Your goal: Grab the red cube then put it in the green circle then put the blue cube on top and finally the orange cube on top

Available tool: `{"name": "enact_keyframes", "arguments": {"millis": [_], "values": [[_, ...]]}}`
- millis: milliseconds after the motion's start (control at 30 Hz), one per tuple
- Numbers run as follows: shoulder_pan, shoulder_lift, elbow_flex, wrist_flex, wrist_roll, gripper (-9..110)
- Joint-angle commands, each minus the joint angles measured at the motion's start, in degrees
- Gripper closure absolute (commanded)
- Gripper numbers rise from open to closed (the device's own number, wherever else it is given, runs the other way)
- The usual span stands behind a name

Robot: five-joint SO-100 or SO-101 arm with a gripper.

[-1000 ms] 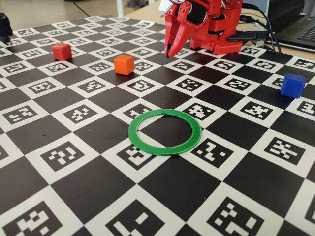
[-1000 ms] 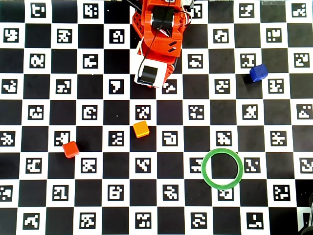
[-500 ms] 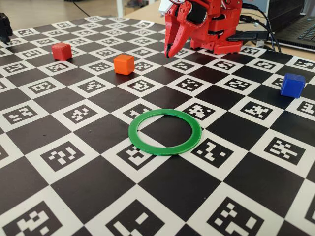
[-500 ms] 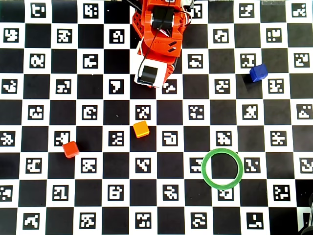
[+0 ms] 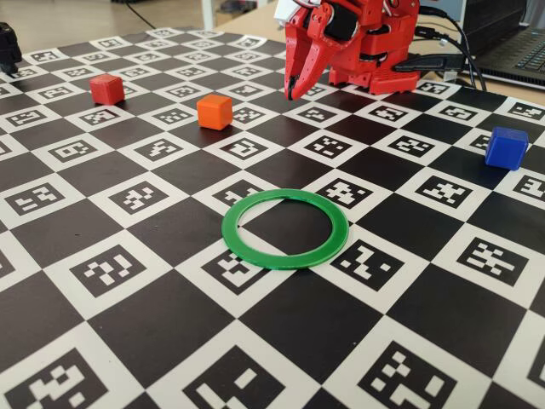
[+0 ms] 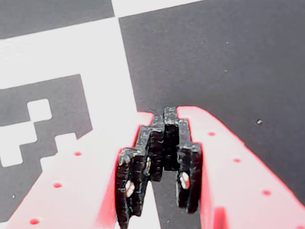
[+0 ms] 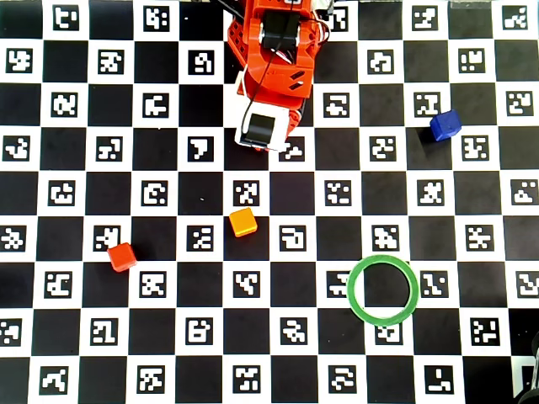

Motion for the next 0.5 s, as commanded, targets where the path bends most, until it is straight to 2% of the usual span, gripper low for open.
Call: {"name": "enact_keyframes", "arguments": {"millis": [0, 200, 467], "values": [[-0.53, 2.90, 3.34, 3.43, -0.53, 107], [-0.26, 2.46, 2.99, 0.88, -0.79, 107], [-0.18, -15.12, -12.66, -2.90, 13.27, 107]]}}
